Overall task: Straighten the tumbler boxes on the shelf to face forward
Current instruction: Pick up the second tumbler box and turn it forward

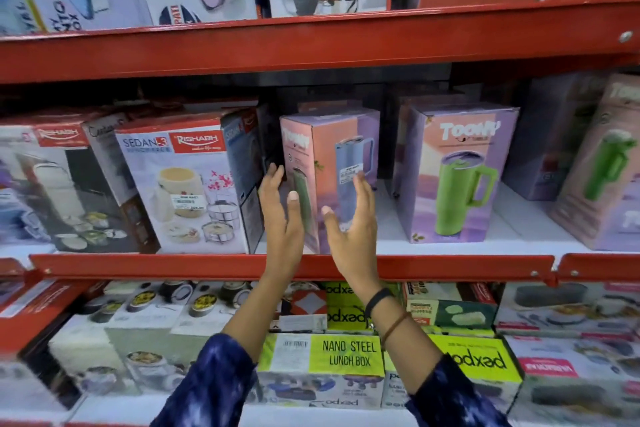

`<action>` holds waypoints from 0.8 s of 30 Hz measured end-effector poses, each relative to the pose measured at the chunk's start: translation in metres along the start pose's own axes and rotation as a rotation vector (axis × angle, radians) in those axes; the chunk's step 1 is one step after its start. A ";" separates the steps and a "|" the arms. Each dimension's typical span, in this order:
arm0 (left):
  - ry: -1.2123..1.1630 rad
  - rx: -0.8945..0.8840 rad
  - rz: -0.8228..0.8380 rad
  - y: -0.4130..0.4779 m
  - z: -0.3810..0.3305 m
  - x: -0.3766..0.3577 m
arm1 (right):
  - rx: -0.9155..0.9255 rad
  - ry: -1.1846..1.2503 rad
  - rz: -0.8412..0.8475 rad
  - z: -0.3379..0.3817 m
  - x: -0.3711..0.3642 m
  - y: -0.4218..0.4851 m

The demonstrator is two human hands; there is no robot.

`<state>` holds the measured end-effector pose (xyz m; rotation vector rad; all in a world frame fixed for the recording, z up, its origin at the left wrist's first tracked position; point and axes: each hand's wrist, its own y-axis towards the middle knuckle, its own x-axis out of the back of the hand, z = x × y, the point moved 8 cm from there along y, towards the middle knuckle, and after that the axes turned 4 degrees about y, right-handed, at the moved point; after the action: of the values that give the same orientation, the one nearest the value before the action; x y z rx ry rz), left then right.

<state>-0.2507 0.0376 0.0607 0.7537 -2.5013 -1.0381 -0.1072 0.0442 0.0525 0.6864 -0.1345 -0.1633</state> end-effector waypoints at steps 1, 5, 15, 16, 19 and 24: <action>-0.013 0.064 0.037 0.006 0.009 -0.003 | -0.008 -0.026 0.008 -0.003 -0.007 -0.001; -0.042 0.313 0.202 0.022 0.046 -0.018 | -0.031 -0.073 -0.044 -0.013 -0.021 -0.007; -0.193 0.356 0.369 0.024 0.052 -0.025 | 0.029 -0.168 -0.187 -0.008 -0.005 -0.009; -0.204 0.344 0.368 0.023 0.048 -0.024 | 0.029 -0.157 -0.187 -0.006 -0.002 -0.006; -0.263 0.366 0.337 0.019 0.036 -0.019 | 0.029 -0.143 -0.132 0.001 0.002 0.005; -0.292 0.309 0.371 0.017 0.011 -0.016 | 0.018 -0.231 -0.085 0.008 0.001 0.023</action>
<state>-0.2487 0.0634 0.0644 0.2003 -2.9418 -0.6790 -0.1055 0.0565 0.0740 0.6898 -0.3289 -0.3234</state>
